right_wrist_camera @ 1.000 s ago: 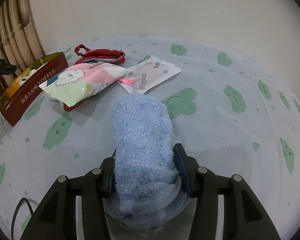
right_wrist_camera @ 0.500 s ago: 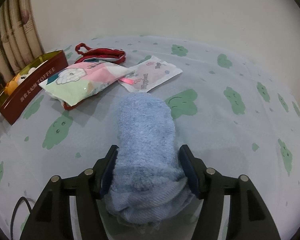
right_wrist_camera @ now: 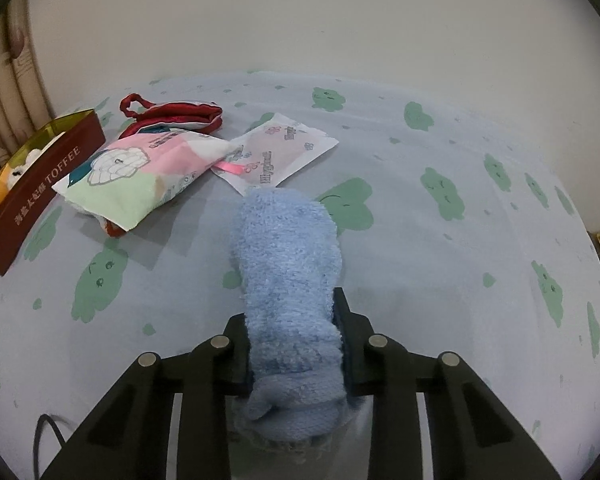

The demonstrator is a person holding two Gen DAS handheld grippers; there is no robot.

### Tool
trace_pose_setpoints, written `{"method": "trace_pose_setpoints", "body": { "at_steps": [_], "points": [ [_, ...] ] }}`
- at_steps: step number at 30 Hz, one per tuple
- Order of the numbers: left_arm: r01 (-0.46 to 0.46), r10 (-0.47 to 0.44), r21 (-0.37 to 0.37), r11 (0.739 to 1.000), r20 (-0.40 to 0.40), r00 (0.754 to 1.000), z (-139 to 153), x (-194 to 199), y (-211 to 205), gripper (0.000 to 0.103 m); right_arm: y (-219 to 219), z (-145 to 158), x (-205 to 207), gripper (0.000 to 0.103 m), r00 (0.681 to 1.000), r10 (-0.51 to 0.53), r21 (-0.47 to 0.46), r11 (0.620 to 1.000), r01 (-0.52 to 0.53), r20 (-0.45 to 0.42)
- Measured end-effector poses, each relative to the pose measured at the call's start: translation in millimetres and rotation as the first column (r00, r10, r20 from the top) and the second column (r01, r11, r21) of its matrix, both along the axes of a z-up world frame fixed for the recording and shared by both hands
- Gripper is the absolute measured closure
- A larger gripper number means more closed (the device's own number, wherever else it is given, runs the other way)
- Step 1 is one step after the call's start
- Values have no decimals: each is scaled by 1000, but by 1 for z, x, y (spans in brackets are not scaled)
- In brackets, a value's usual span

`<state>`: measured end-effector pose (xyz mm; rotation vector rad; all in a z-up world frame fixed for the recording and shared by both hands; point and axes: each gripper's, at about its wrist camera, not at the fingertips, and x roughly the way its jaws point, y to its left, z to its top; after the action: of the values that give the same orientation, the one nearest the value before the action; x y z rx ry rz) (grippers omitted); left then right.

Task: Organize soft objects
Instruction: 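Withdraw left gripper up and away from the tin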

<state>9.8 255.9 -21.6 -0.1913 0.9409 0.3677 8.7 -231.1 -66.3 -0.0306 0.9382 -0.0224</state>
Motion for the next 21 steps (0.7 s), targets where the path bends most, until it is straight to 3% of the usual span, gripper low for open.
{"method": "trace_pose_setpoints", "body": {
  "at_steps": [11,21],
  "points": [
    [-69,69,0,998,35,997,-9,-16,16,56,13,20,-6,77,998,-60,-6,998,61,28],
    [-98,99,-20,995,47,994,-10,-19,27,56,38,76,-3,77,991,-28,19,999,26,133]
  ]
}}
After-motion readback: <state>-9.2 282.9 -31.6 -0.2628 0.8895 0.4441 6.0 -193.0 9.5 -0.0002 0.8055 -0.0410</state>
